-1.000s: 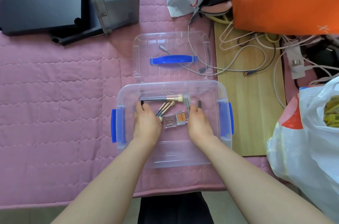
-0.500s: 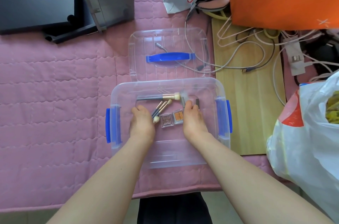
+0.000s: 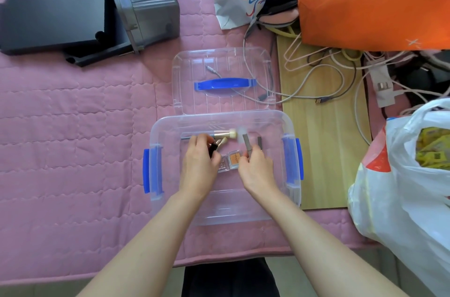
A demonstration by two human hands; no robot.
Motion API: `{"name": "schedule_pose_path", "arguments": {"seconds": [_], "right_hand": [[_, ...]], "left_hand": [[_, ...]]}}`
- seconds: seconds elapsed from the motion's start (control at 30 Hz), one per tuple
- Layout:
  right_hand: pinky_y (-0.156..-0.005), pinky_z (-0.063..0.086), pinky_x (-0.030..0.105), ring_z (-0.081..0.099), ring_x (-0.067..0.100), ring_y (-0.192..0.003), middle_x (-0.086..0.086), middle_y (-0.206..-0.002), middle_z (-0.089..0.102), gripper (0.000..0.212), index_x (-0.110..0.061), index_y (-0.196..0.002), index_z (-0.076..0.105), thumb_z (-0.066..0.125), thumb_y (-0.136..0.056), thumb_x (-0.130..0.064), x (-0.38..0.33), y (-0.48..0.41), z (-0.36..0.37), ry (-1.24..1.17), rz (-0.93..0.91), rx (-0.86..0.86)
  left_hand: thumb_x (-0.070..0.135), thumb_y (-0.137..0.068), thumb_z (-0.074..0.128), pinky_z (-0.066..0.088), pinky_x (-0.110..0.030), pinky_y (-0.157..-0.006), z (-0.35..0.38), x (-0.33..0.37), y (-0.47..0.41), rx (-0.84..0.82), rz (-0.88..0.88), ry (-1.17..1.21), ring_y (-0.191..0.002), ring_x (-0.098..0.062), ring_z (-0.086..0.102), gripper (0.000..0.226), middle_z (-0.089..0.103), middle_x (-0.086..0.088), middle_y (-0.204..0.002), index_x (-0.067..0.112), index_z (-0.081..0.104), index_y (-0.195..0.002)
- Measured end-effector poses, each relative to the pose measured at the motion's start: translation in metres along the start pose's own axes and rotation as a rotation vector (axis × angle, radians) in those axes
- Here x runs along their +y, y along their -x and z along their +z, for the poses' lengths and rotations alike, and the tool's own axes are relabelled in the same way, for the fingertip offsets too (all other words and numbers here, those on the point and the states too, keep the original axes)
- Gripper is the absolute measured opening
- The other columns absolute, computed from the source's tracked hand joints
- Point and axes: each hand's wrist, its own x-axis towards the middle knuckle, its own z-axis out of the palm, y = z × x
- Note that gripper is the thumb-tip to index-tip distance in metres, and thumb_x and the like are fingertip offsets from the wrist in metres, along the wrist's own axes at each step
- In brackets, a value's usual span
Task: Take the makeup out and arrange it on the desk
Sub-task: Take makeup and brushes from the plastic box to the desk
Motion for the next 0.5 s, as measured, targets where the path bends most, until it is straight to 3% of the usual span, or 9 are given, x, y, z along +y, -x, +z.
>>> {"name": "schedule_pose_path", "arguments": {"seconds": [0.1, 0.17, 0.23, 0.33, 0.4, 0.5], "right_hand": [[-0.065, 0.034, 0.032, 0.048, 0.033, -0.080, 0.021, -0.096, 0.061, 0.020, -0.007, -0.106, 0.053, 0.038, -0.094, -0.012, -0.001, 0.005, -0.004, -0.037, 0.018, 0.006], [-0.067, 0.031, 0.031, 0.051, 0.036, -0.088, 0.022, -0.101, 0.061, 0.023, -0.004, -0.110, 0.055, 0.038, -0.096, -0.013, 0.001, 0.003, -0.005, 0.005, 0.029, 0.019], [-0.071, 0.031, 0.031, 0.052, 0.037, -0.100, 0.021, -0.108, 0.058, 0.026, -0.003, -0.116, 0.054, 0.039, -0.097, -0.012, 0.002, -0.001, -0.001, 0.061, 0.041, 0.040], [-0.084, 0.039, 0.038, 0.050, 0.039, -0.108, 0.020, -0.117, 0.047, 0.034, -0.003, -0.126, 0.046, 0.042, -0.092, -0.003, 0.007, -0.010, 0.008, 0.151, 0.076, 0.076], [-0.090, 0.043, 0.045, 0.048, 0.040, -0.112, 0.020, -0.122, 0.045, 0.044, -0.001, -0.131, 0.037, 0.044, -0.088, 0.002, 0.013, -0.015, 0.018, 0.239, 0.080, 0.088], [-0.092, 0.043, 0.046, 0.047, 0.041, -0.115, 0.021, -0.126, 0.044, 0.055, 0.001, -0.142, 0.020, 0.041, -0.092, -0.001, 0.019, -0.023, 0.029, 0.359, 0.067, 0.100]], "left_hand": [[0.007, -0.083, 0.055, 0.039, -0.035, -0.069, 0.003, 0.009, 0.004, -0.049, -0.056, 0.104, -0.082, -0.027, 0.051, 0.016, 0.051, -0.007, -0.100, 0.008, 0.051, -0.099], [0.007, -0.082, 0.055, 0.030, -0.029, -0.063, 0.006, 0.012, 0.006, -0.112, -0.138, 0.135, -0.080, -0.025, 0.049, 0.015, 0.054, -0.006, -0.093, 0.009, 0.049, -0.096], [0.012, -0.082, 0.055, 0.032, -0.031, -0.063, 0.009, 0.013, 0.007, -0.202, -0.302, 0.148, -0.083, -0.026, 0.051, 0.014, 0.058, -0.005, -0.087, 0.010, 0.048, -0.094], [0.016, -0.082, 0.058, 0.042, -0.032, -0.069, 0.015, 0.008, 0.006, -0.239, -0.475, 0.092, -0.092, -0.033, 0.056, 0.009, 0.065, -0.014, -0.089, 0.008, 0.054, -0.082], [0.014, -0.083, 0.059, 0.040, -0.031, -0.065, 0.018, 0.004, 0.007, -0.224, -0.537, 0.054, -0.088, -0.036, 0.057, 0.019, 0.067, -0.021, -0.090, 0.010, 0.048, -0.067], [0.012, -0.084, 0.058, 0.038, -0.030, -0.063, 0.023, 0.003, 0.008, -0.201, -0.576, 0.031, -0.076, -0.033, 0.049, 0.011, 0.066, -0.021, -0.094, 0.004, 0.056, -0.078]]}}
